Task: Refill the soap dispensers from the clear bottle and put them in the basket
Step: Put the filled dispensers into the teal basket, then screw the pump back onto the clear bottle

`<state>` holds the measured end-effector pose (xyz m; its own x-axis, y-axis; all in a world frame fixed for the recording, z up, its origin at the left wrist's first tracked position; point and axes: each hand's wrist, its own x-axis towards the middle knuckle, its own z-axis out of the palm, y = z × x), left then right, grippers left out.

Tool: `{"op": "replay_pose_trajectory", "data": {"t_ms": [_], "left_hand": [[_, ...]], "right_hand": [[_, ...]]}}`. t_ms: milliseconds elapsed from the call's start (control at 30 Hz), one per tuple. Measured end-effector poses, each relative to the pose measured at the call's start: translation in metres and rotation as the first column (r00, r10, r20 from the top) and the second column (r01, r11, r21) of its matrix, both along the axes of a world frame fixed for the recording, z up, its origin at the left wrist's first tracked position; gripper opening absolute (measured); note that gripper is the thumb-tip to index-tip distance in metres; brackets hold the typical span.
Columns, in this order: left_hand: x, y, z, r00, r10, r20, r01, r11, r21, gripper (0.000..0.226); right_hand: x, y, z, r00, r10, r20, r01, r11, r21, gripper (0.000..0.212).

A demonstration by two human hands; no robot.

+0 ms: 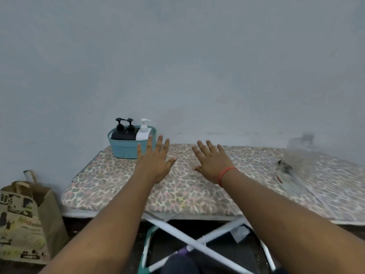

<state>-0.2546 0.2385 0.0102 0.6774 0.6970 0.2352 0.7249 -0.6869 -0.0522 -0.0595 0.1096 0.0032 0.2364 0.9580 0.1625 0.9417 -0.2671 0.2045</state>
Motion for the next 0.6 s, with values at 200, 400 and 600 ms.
{"op": "replay_pose_trajectory", "data": {"t_ms": [200,400,600], "left_hand": [[0.028,-0.086,0.0,0.995,-0.091,0.034,0.092,0.995,-0.024,0.08],[0.065,-0.147,0.015,0.981,-0.177,0.076,0.182,0.981,-0.063,0.082],[0.133,-0.193,0.017,0.944,-0.279,0.178,0.314,0.925,-0.213,0.082]], "right_hand": [[0.017,-0.101,0.007,0.997,-0.068,0.034,0.066,0.995,0.069,0.076],[0.047,-0.187,0.02,0.991,-0.088,0.096,0.063,0.969,0.24,0.07],[0.096,-0.248,0.014,0.965,-0.228,0.127,0.136,0.855,0.501,0.047]]}}
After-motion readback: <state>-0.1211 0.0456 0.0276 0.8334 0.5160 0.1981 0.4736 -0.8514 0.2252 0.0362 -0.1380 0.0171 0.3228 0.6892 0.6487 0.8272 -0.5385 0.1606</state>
